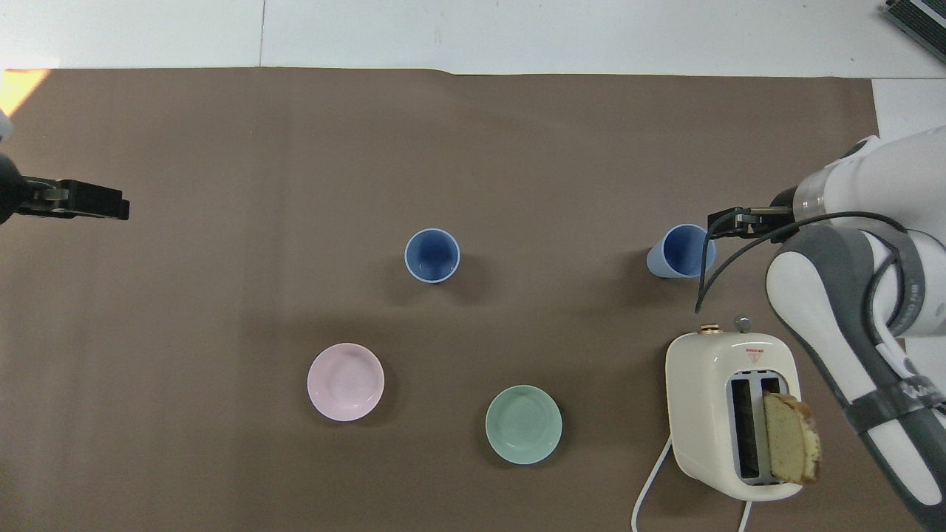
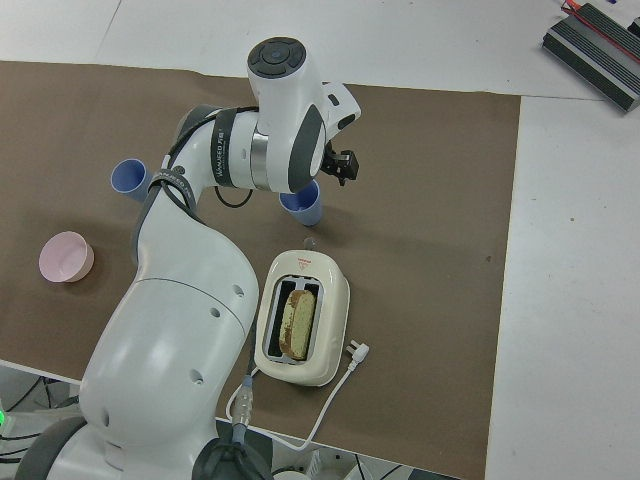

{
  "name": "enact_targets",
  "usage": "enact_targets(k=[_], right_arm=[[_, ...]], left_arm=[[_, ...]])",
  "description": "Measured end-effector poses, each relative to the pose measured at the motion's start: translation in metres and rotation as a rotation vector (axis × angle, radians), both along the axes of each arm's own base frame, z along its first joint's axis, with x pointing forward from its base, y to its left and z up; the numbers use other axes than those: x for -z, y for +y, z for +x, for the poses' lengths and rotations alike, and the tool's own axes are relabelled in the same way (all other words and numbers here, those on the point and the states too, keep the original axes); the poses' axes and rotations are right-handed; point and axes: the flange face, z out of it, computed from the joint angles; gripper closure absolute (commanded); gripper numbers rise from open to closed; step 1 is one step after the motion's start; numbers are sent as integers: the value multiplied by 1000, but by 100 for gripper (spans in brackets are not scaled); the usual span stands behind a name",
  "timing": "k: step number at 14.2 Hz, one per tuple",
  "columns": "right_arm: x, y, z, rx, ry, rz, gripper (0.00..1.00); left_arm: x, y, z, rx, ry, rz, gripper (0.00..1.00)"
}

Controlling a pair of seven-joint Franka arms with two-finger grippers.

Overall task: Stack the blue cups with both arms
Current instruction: 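Grasp the other blue cup's rim with the right gripper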

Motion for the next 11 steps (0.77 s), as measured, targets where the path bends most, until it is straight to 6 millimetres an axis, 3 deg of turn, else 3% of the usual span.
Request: enact_targets(k=[4,10,11], right_arm=[[31,2,5,-2,-5,4,0],[62,3,3,-1,-5,7,0],[64,3,3,-1,-5,7,5]], left_arm=[[-25,17,-8,-11,25,2,0],[-26,14,-13,21,59,4,0],[-25,14,-16,21,73,5,0]])
